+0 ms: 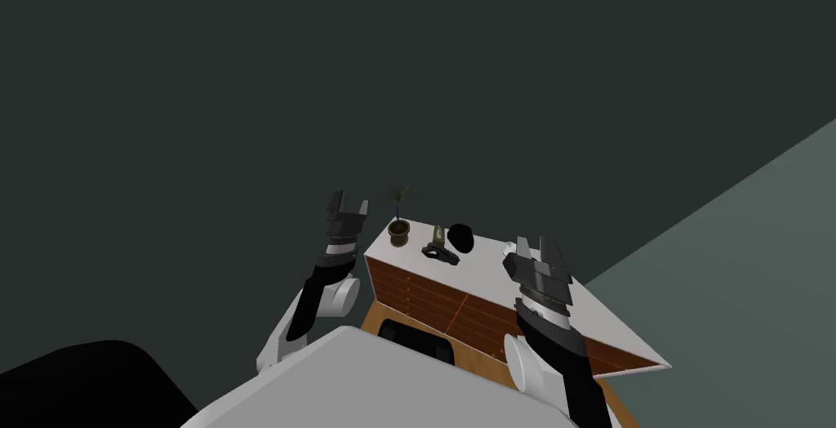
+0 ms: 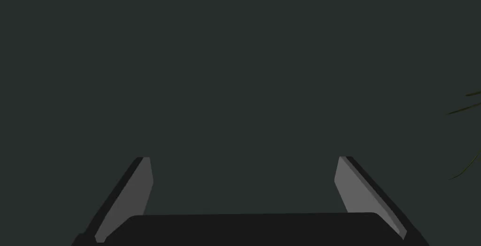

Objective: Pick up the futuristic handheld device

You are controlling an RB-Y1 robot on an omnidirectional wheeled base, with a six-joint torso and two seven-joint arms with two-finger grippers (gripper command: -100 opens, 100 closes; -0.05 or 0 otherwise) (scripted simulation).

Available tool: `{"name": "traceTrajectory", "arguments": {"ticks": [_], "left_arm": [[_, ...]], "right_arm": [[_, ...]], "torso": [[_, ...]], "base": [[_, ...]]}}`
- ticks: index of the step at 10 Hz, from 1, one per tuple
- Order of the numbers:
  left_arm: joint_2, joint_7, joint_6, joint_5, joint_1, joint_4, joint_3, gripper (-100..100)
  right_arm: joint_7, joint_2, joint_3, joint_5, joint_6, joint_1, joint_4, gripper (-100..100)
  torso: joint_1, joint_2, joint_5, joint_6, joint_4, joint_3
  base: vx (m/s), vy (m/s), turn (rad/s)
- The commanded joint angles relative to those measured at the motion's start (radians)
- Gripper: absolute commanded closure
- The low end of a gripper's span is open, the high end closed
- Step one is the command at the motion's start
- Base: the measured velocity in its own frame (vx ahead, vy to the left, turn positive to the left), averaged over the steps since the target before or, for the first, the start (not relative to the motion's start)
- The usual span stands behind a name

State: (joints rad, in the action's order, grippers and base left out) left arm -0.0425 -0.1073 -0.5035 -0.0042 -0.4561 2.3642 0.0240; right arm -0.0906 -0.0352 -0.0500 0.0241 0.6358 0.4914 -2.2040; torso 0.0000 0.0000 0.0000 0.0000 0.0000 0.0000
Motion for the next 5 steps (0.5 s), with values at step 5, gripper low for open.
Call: {"name": "traceTrajectory", "arguments": {"ticks": [5], "left_arm": [[0.0, 0.0, 0.0, 0.0, 0.0, 0.0, 0.0, 0]], "right_arm": [[-0.012, 0.147, 0.019, 0.002, -0.042, 0.081, 0.021, -100]], "torso": [[-0.003, 0.001, -0.001, 0.0, 0.0, 0.0]], "base": [[-0.004, -0.029, 0.159]]}}
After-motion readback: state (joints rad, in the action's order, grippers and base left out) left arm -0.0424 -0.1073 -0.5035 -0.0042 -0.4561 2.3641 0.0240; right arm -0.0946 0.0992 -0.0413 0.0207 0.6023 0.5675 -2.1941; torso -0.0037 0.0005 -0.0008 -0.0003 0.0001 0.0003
